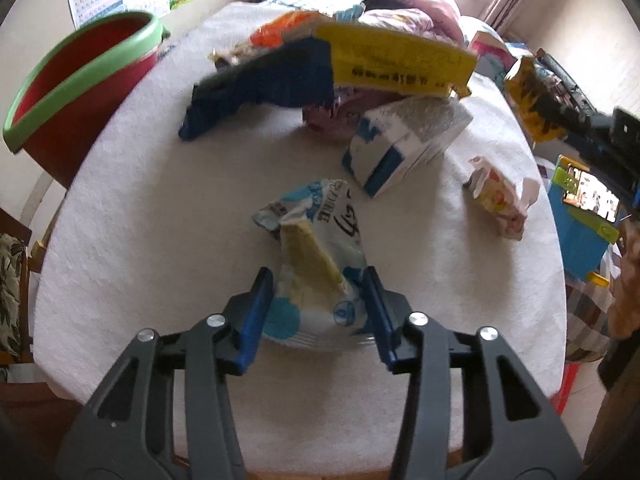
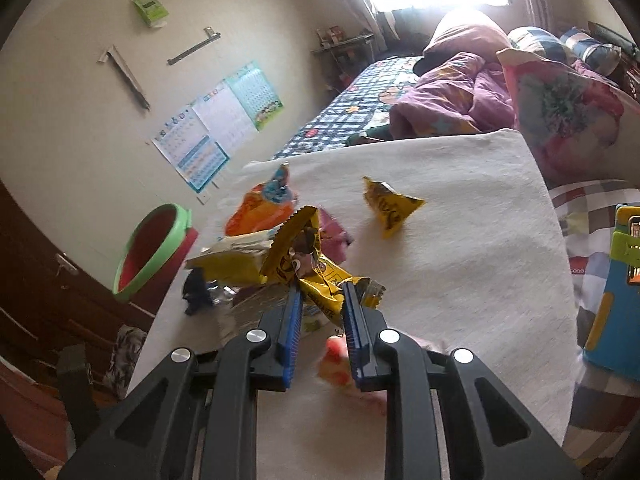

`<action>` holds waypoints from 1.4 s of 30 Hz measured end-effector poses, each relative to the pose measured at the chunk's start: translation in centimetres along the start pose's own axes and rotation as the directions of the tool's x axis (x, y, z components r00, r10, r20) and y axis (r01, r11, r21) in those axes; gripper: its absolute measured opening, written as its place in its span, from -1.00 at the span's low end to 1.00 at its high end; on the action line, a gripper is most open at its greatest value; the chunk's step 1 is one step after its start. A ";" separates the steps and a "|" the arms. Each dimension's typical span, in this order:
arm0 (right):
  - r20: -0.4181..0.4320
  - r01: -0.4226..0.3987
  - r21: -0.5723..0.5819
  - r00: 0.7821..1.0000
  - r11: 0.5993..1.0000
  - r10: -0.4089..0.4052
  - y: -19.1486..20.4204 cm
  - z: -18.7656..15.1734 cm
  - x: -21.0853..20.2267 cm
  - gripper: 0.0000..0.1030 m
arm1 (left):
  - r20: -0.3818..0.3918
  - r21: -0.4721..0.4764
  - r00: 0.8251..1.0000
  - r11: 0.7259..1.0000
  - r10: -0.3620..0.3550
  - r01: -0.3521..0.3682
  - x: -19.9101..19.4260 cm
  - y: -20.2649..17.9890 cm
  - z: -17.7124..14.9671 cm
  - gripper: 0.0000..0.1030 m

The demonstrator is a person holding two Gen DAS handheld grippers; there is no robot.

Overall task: Collect trash
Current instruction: 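Grasp the blue-and-white snack bag with the left gripper while the right gripper grasps the yellow candy wrapper, then lift the blue-and-white bag with the left gripper while the right gripper carries the yellow wrapper toward the red bin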

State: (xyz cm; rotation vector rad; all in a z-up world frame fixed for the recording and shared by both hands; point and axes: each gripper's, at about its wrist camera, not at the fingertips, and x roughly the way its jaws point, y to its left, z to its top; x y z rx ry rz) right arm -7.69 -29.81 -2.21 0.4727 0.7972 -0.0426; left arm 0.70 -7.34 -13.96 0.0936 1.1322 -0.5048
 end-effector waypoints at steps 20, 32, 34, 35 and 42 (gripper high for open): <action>0.019 -0.063 -0.072 0.998 0.995 0.065 4.5 -0.1 -0.5 -0.60 | 0.312 -0.101 0.935 0.984 0.170 -0.146 -10.0 4.3 4.0 -0.16; 0.009 -0.072 -0.097 0.997 0.993 0.073 6.8 0.1 0.8 -0.60 | 0.273 -0.101 0.952 0.988 0.142 -0.119 -8.9 6.2 4.2 -0.12; 0.006 -0.072 -0.093 0.997 0.993 0.073 7.0 0.0 1.0 -0.60 | 0.243 -0.070 0.963 0.992 0.115 -0.101 -7.5 5.9 3.9 0.21; 0.003 -0.073 -0.090 0.997 0.993 0.074 7.1 0.0 1.1 -0.60 | 0.223 -0.059 0.968 0.993 0.114 -0.103 -6.8 5.9 3.7 0.25; -0.007 -0.059 -0.087 0.998 0.994 0.059 6.8 -0.6 0.9 -0.60 | 0.069 -0.035 0.992 0.994 0.103 -0.101 -1.6 6.0 2.0 0.30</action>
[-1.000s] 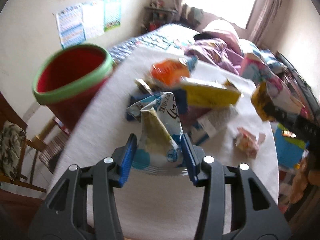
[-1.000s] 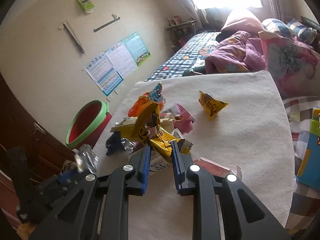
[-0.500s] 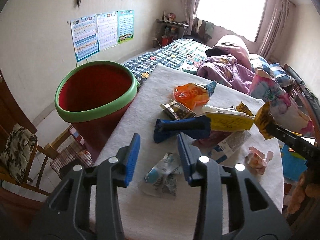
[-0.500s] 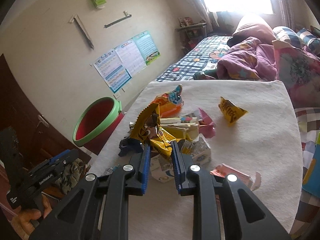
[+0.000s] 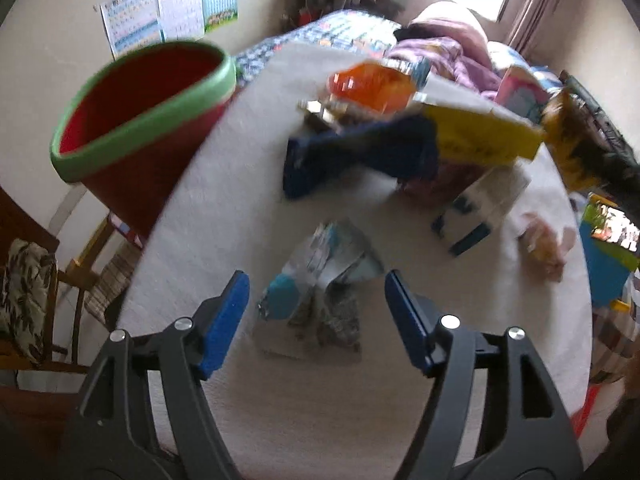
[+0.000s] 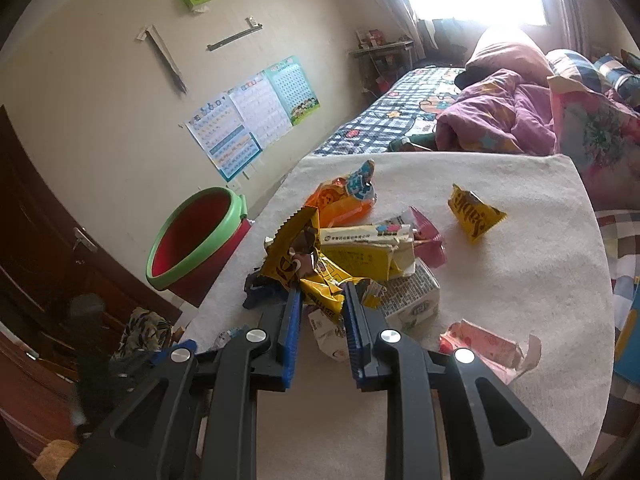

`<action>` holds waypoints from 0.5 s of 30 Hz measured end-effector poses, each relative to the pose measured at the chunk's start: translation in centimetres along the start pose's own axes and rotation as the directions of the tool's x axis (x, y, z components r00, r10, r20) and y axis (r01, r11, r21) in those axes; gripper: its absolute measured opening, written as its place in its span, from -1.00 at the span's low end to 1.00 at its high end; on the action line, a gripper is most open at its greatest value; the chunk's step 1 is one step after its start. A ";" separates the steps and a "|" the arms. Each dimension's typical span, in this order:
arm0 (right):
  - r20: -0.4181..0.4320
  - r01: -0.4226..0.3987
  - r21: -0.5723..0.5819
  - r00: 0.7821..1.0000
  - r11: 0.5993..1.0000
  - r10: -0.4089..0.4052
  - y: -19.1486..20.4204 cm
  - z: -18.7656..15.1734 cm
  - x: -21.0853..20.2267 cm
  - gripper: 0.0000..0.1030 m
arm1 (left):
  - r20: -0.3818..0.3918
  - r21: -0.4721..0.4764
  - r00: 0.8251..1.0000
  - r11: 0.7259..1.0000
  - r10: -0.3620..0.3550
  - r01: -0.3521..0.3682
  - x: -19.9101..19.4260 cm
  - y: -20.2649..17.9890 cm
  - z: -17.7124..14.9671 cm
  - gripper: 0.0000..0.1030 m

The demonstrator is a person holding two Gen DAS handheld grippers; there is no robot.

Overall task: Collect trash
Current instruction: 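Lift the blue-and-white bag with the left gripper while the right gripper carries the yellow wrapper toward the red bin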

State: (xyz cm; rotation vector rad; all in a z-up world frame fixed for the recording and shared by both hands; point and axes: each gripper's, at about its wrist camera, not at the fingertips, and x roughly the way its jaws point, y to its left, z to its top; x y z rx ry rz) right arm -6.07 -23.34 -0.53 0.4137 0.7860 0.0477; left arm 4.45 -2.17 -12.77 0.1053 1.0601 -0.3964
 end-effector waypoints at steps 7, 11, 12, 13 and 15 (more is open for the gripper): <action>-0.007 0.006 -0.009 1.000 1.000 -0.006 0.0 -0.2 -0.3 -0.60 | -0.022 -0.032 1.000 0.999 -0.020 0.019 0.5 0.5 -0.4 -0.16; -0.008 -0.006 -0.017 1.000 1.000 0.005 0.4 -0.1 -0.2 -0.60 | 0.017 -0.045 1.000 0.999 -0.015 0.015 -1.1 0.9 -0.1 -0.56; -0.009 -0.011 -0.021 1.000 1.000 0.011 0.6 -0.1 -0.1 -0.60 | 0.030 -0.049 0.999 0.999 -0.010 0.011 -1.5 1.1 -0.1 -0.56; -0.012 -0.016 -0.025 1.000 1.000 0.015 0.8 0.0 0.0 -0.60 | 0.048 -0.053 0.999 0.999 -0.003 0.006 -2.2 1.3 0.0 -0.56; -0.018 -0.028 -0.036 0.999 0.999 0.027 1.4 0.1 0.5 -0.60 | 0.078 -0.063 0.997 0.998 0.007 -0.002 -3.4 1.7 0.4 -0.57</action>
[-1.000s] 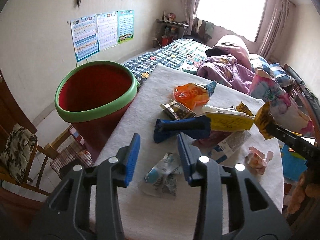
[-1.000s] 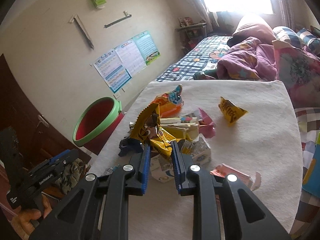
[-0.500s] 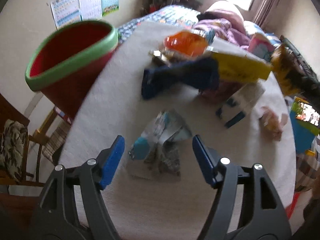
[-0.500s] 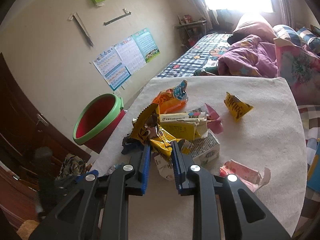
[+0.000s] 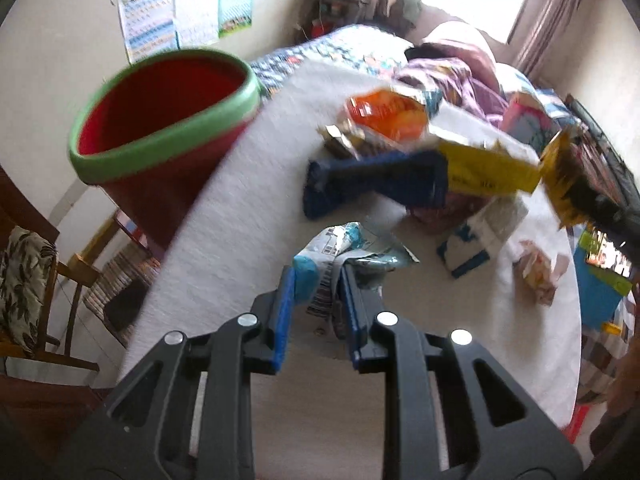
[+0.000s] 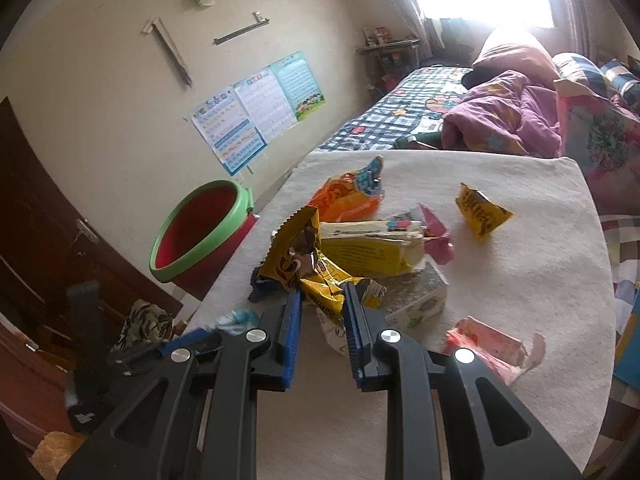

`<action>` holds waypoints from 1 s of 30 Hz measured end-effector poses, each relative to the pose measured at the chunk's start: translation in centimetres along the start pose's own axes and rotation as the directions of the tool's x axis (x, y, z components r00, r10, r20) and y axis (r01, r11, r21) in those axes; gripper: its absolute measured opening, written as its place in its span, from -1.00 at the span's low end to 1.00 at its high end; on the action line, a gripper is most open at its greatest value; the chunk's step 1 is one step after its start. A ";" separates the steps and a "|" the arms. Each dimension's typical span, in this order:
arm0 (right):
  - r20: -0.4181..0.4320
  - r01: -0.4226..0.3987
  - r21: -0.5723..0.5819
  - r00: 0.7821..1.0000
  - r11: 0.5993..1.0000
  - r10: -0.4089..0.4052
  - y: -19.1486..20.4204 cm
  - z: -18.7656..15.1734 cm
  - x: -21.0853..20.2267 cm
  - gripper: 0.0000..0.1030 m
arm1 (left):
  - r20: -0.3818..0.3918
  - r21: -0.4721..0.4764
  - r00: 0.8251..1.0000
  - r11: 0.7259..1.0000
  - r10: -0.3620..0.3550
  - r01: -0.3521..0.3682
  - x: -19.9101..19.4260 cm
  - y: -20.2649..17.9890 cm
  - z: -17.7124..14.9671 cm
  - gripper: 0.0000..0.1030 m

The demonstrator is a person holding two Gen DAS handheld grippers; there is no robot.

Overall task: Collect trash
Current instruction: 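Lift the blue-and-white bag with the left gripper while the right gripper carries the yellow wrapper toward the red bin, then open both grippers over the red bin to drop the bag and wrapper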

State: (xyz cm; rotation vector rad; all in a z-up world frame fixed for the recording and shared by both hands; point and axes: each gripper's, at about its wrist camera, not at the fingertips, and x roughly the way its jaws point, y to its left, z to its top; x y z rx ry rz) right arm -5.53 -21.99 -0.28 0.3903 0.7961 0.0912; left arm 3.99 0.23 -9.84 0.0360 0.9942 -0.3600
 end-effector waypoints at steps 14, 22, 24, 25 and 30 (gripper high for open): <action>-0.002 -0.046 -0.044 0.999 0.998 0.046 4.6 1.2 2.8 -0.60 | 0.191 -0.061 0.978 0.995 0.089 -0.078 -5.3 5.1 4.5 -0.57; 0.029 -0.012 -0.025 1.000 1.000 0.013 6.0 2.5 3.6 -0.60 | 0.247 -0.028 0.964 0.995 0.102 -0.098 -5.5 7.0 7.5 -0.56; 0.035 -0.006 -0.028 0.999 1.000 0.007 6.4 2.8 3.9 -0.60 | 0.254 -0.023 0.963 0.995 0.096 -0.093 -5.3 7.3 7.9 -0.56; 0.037 -0.004 -0.030 0.999 1.000 0.005 6.7 3.0 4.0 -0.60 | 0.256 -0.022 0.962 0.996 0.091 -0.089 -5.2 7.6 8.3 -0.57; 0.041 -0.005 -0.042 0.999 0.999 0.007 8.2 4.2 5.4 -0.60 | 0.255 -0.021 0.964 0.997 0.081 -0.078 -4.7 9.0 9.2 -0.57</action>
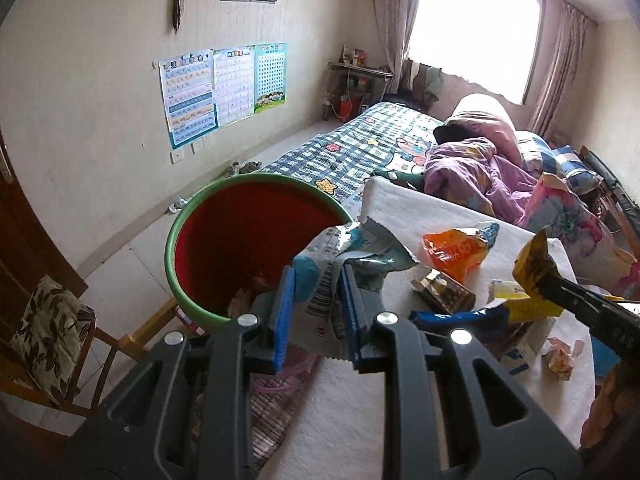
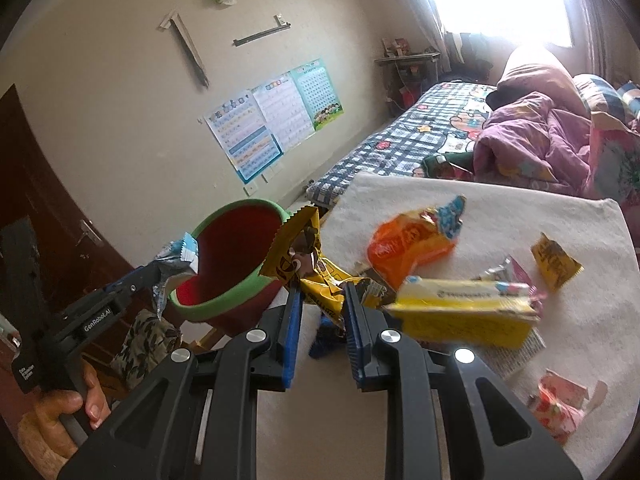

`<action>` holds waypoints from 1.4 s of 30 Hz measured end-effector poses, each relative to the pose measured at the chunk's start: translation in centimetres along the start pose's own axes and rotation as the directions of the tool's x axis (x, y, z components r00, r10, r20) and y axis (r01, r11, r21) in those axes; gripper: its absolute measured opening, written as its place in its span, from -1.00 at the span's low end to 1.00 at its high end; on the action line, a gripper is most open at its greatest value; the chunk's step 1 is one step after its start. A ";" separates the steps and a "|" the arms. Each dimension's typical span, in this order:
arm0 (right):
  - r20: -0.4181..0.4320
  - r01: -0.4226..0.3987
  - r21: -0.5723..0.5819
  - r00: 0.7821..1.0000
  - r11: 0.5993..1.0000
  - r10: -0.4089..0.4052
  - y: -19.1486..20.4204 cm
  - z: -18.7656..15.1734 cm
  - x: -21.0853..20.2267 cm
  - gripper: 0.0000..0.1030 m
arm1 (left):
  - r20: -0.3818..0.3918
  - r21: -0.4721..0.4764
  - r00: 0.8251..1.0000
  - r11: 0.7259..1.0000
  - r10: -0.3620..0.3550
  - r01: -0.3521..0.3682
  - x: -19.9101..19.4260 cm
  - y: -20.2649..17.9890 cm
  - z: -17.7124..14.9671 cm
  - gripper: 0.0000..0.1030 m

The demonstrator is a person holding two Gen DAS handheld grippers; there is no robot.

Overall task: Collect trash
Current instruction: 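Open both grippers over the red bin to drop the bag and wrapper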

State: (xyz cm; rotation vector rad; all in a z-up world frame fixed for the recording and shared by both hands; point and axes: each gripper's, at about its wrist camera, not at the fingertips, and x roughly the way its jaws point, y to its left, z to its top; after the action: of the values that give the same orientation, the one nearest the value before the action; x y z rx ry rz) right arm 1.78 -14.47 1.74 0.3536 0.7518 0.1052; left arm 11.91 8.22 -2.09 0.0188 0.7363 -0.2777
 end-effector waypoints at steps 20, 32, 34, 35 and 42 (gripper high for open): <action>-0.034 -0.012 -0.058 0.999 0.998 0.010 5.5 3.1 7.1 -0.60 | -0.069 -0.054 0.998 0.999 -0.015 0.011 5.6 5.9 1.9 -0.56; -0.097 -0.047 -0.069 0.994 0.996 0.040 8.2 5.1 12.9 -0.57 | -0.140 -0.056 0.990 0.998 0.003 -0.011 10.0 8.3 1.6 -0.56; -0.116 -0.055 -0.065 0.992 0.996 0.048 8.4 5.3 13.9 -0.57 | -0.152 -0.059 0.988 0.998 0.001 -0.010 10.5 8.6 1.4 -0.57; -0.121 -0.055 -0.067 0.992 0.996 0.047 8.6 5.3 14.2 -0.57 | -0.157 -0.060 0.988 0.998 0.001 -0.011 10.7 8.7 1.4 -0.57; -0.155 -0.054 -0.106 0.987 0.993 0.037 10.0 5.6 16.5 -0.57 | -0.175 -0.072 0.985 0.997 -0.003 -0.010 11.6 9.4 1.2 -0.57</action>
State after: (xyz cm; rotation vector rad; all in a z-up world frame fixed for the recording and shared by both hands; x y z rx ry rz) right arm 17.96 -3.08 -1.74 0.2591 0.8862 0.2178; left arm 23.30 14.26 -9.64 -0.0242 0.9202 -0.2476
